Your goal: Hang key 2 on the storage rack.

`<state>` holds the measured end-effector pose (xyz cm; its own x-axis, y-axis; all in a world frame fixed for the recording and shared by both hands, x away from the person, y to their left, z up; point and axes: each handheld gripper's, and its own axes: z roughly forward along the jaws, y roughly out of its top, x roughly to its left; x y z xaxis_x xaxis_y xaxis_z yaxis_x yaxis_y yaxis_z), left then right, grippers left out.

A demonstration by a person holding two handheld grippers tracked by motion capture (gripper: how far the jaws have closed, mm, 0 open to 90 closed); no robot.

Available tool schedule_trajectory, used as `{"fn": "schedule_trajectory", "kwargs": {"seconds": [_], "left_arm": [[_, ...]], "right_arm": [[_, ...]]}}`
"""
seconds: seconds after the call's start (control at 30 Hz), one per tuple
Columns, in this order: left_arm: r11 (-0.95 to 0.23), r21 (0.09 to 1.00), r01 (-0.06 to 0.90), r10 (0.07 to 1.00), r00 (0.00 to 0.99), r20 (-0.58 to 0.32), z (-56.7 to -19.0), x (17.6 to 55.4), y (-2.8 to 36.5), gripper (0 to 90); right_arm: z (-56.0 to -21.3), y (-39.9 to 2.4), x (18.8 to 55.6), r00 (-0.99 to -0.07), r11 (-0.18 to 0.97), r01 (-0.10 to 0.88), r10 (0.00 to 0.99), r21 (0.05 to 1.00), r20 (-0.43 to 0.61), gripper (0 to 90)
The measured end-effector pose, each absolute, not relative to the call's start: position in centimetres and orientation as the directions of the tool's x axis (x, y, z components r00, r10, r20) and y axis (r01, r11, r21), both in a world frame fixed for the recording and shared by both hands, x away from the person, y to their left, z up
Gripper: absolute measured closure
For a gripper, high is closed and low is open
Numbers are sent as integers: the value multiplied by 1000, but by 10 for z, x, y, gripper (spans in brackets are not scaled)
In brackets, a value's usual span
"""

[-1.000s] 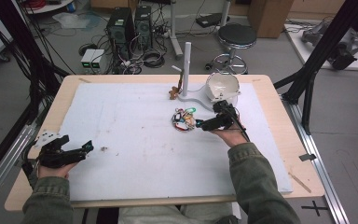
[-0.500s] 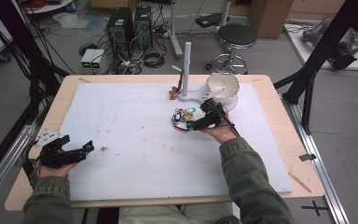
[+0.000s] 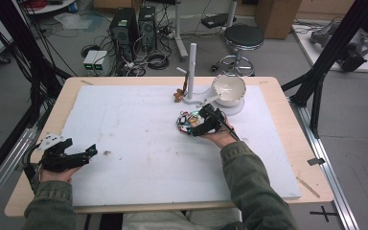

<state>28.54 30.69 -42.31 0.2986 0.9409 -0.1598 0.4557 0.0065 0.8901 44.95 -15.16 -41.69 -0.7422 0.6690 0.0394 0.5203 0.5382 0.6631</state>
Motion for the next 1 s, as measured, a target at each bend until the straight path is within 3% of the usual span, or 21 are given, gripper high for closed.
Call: {"fn": "schedule_trajectory", "kwargs": {"seconds": [0.23,0.33,0.77,0.93,1.0], "left_arm": [[11,891,454,940,299,-164,-423,286,307,17],[13,890,455,940,299,-166,-423,286,307,17],[5,888,459,938,306,-163,-424,288,307,16],[9,887,461,937,307,-169,-424,288,307,17],[7,887,461,936,309,-168,-424,288,307,17]], "right_arm": [[-423,-139,451,-770,580,508,637,637,34,74],[-423,-133,451,-786,599,500,618,626,37,180],[-424,-120,454,-805,648,480,594,592,3,456],[-422,-114,455,-817,704,467,575,535,-43,597],[-420,-110,456,-822,729,462,566,505,-65,612]]}}
